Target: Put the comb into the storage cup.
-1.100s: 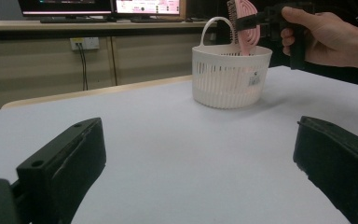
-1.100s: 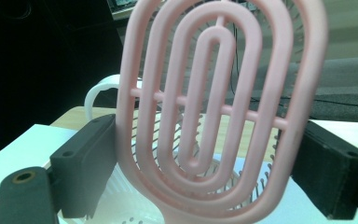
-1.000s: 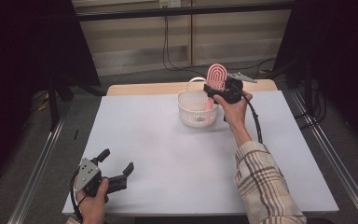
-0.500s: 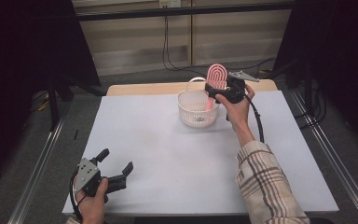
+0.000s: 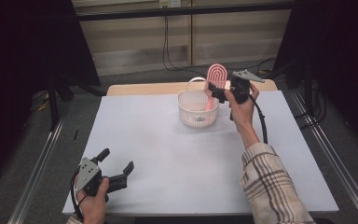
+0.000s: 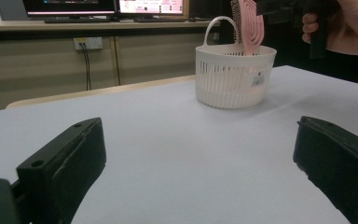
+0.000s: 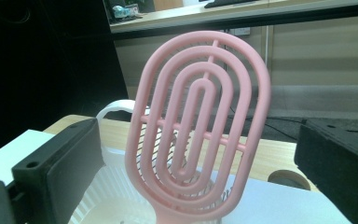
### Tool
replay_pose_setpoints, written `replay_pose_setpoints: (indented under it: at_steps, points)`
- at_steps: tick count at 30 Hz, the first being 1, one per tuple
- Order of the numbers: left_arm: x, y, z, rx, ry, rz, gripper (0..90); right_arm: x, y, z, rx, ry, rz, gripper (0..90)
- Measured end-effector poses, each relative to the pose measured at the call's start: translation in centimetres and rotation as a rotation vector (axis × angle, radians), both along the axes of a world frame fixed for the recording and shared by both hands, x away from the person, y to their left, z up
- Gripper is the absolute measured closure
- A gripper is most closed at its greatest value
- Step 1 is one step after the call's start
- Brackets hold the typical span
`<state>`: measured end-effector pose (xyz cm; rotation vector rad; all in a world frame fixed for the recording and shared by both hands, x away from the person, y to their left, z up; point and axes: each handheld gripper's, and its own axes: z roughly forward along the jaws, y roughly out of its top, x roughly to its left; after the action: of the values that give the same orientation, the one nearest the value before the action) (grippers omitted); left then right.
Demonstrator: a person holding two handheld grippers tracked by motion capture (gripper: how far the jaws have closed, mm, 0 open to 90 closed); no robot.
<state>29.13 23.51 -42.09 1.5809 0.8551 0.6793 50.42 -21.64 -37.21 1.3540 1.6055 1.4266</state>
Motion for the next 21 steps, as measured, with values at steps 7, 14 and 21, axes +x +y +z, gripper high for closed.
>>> replay_pose_setpoints:
  at_steps: [7,14,21]
  points:
    - [0.0,0.0,-0.1,0.000,0.000,0.000,2.5,-0.7,-0.1,0.3,-0.024,-0.013,0.003,1.1]
    - [0.0,-0.1,-0.1,0.014,-0.002,0.002,2.5,-1.5,-0.4,0.5,-0.059,-0.036,-0.014,1.2]
    - [-0.1,0.0,-0.1,0.008,-0.005,0.001,2.5,-2.3,-0.3,0.5,-0.103,-0.082,-0.019,1.1]
